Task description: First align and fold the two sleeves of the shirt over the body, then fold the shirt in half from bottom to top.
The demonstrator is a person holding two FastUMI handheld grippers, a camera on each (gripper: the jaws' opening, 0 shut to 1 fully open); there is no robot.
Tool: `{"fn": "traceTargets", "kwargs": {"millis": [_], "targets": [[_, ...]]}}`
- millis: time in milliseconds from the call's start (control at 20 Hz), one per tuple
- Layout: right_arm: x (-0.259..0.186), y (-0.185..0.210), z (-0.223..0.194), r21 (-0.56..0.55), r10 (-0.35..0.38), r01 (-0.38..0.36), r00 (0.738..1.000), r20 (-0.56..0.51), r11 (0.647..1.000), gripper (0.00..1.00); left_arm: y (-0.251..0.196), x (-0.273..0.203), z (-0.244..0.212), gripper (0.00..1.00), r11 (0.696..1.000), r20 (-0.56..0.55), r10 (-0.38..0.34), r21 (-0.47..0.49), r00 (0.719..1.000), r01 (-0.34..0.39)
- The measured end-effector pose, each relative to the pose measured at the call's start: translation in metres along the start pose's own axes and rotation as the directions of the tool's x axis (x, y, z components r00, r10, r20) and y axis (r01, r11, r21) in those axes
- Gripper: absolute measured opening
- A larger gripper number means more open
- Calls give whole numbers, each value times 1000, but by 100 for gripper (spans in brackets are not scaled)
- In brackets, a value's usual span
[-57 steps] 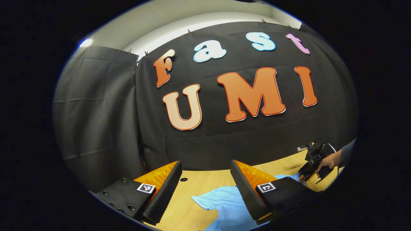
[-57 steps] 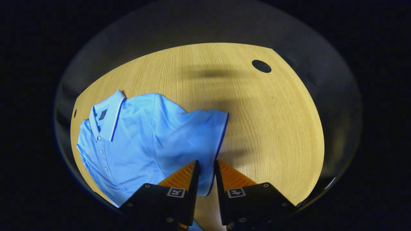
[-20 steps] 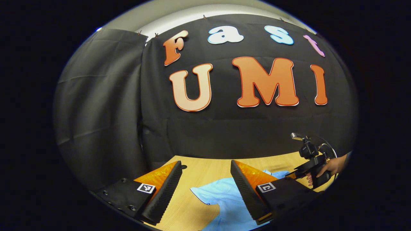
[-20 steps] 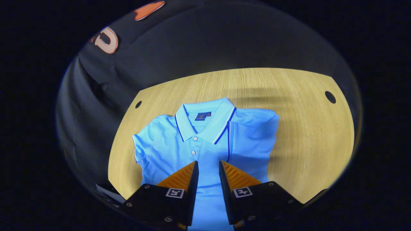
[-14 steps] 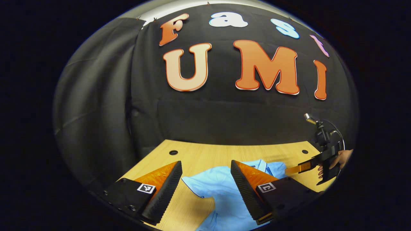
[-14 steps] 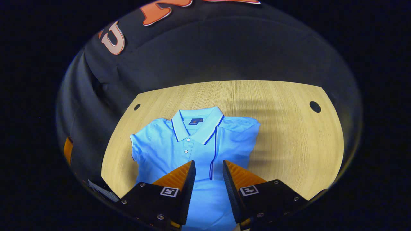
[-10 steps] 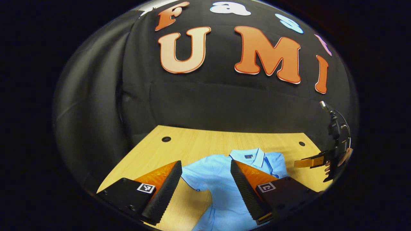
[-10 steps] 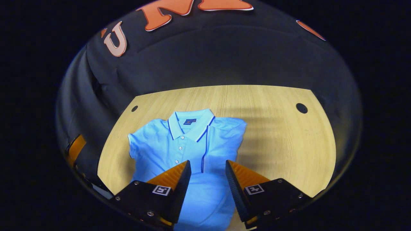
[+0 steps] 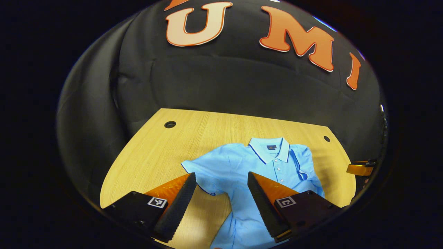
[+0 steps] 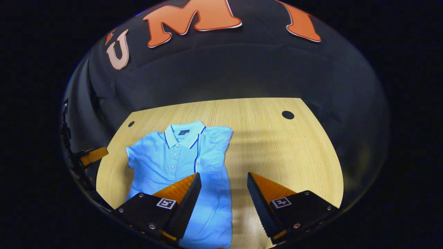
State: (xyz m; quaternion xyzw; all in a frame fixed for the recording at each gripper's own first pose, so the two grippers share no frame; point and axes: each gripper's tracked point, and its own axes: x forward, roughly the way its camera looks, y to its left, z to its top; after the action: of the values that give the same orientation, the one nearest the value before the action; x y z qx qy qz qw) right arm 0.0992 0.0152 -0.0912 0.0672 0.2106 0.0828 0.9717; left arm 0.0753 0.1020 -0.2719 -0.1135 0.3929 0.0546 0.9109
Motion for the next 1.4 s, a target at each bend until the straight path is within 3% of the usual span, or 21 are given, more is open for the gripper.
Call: {"fn": "traceTargets", "kwargs": {"millis": [350, 900, 1200, 1300, 1400], "targets": [[-32, -6, -31, 84, -71, 70, 997, 19, 994, 85, 25, 38, -22, 98, 1000, -116, -5, 2, 993, 5], [-80, 32, -100, 185, -169, 170, 985, -20, 968, 92, 28, 107, -67, 99, 996, -289, -70, 27, 955, 81], [-99, 35, -96, 160, -212, 210, 977, -2, 964, 95, 37, 117, -77, 98, 997, -353, -72, -41, 933, 61], [-102, 35, -92, 153, -222, 218, 975, 9, 964, 91, 46, 121, -77, 99, 998, -368, -54, -54, 928, 36], [-103, 32, -88, 156, -232, 227, 973, 16, 961, 95, 49, 122, -75, 98, 997, -370, -60, -76, 927, 34]]}}
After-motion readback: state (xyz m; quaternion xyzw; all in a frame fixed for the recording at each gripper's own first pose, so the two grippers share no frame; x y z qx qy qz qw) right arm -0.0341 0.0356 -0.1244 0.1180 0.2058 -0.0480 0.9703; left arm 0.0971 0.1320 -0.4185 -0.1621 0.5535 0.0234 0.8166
